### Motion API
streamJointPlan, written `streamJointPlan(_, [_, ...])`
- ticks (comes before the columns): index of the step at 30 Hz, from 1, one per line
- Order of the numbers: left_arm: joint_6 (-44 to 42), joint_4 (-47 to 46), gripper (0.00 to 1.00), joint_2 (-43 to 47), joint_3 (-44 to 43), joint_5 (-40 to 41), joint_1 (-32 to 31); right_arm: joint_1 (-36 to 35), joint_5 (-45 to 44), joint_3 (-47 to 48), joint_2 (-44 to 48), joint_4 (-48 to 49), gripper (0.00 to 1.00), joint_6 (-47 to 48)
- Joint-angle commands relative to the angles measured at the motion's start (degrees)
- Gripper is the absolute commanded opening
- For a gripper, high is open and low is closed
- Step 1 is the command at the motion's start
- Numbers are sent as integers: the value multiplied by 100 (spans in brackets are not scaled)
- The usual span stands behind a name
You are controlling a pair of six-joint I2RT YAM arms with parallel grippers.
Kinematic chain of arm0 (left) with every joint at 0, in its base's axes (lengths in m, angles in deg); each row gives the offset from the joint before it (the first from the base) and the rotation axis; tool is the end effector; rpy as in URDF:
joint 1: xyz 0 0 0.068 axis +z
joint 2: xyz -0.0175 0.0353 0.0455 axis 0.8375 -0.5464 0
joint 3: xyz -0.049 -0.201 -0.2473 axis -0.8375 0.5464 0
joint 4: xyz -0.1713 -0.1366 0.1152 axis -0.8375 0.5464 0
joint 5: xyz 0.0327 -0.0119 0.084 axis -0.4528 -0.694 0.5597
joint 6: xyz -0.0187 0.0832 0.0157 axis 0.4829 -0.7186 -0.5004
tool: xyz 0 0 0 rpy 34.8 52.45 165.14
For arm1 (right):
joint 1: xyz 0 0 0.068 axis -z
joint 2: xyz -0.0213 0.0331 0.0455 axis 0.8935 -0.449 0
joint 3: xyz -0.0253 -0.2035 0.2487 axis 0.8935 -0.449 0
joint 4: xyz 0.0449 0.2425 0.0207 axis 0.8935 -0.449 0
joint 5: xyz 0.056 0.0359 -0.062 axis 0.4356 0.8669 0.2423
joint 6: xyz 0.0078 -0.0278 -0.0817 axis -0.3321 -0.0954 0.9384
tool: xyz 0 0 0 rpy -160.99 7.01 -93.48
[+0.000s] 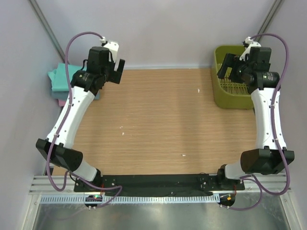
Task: Fold and stack the t-shirts
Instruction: Neatly place the folded tshirt to the corner
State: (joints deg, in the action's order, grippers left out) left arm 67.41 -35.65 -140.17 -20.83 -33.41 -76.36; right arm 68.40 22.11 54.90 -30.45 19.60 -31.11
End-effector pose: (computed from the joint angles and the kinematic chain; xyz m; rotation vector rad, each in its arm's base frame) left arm 0.3322 -0.0903 0.4852 0.2416 2.0163 0.2005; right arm 0.3135 -0.0180 0.4634 0.1527 2.1215 0.1599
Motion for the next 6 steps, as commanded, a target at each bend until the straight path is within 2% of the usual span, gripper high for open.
streamJointPlan(1, [90, 117, 100, 274, 241, -28, 50, -42, -336, 406, -54, -746, 100, 68])
streamJointPlan(6, [283, 100, 100, 661, 487, -169, 191, -86, -160, 529, 52, -799, 100, -55])
